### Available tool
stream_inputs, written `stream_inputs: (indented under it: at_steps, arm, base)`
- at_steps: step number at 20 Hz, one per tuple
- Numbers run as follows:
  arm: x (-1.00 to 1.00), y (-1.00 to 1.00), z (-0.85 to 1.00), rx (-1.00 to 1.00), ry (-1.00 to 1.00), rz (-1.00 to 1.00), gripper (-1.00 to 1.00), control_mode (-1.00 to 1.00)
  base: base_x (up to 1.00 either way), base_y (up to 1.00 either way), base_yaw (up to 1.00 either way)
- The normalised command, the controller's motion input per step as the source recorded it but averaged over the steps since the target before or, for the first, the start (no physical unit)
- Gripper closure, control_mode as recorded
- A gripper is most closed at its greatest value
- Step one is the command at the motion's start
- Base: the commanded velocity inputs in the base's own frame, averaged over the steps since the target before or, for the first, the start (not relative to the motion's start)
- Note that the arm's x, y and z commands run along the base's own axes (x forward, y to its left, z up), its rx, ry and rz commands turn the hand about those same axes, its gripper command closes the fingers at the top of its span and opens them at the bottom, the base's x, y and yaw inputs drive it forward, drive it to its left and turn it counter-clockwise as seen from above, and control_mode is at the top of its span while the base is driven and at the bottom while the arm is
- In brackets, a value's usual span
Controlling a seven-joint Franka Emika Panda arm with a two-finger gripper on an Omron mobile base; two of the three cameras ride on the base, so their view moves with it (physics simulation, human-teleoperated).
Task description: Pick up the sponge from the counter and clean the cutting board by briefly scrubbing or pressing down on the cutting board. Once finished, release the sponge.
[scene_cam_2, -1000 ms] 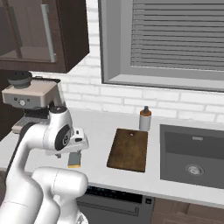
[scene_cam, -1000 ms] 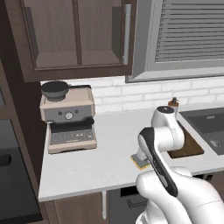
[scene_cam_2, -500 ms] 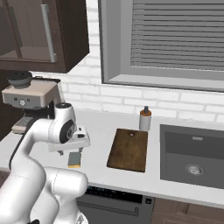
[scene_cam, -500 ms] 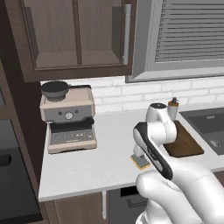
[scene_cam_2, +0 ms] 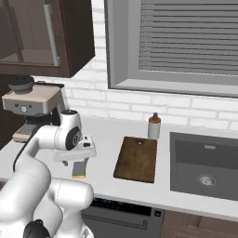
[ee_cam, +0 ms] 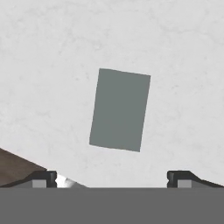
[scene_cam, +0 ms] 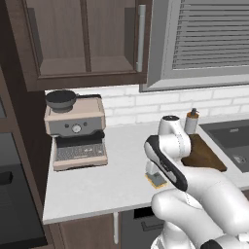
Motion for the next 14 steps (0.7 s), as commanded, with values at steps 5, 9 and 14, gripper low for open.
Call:
stream_inputs:
  at_steps: [5, 9, 14]
  arm:
    - [0.01, 0.11, -0.34, -0.03, 0.02, 0.0, -1.0, -1.0]
    - [0.04, 0.01, -0.17, 0.0, 0.0, 0.0, -1.0, -1.0]
    - [0.09, 0.0, -0.07, 0.0, 0.0, 0.0, -1.0, -1.0]
  base:
    - [0.0, 0.0, 0.0]
    - [0.0, 0.0, 0.0]
    - [0.0, 0.0, 0.0]
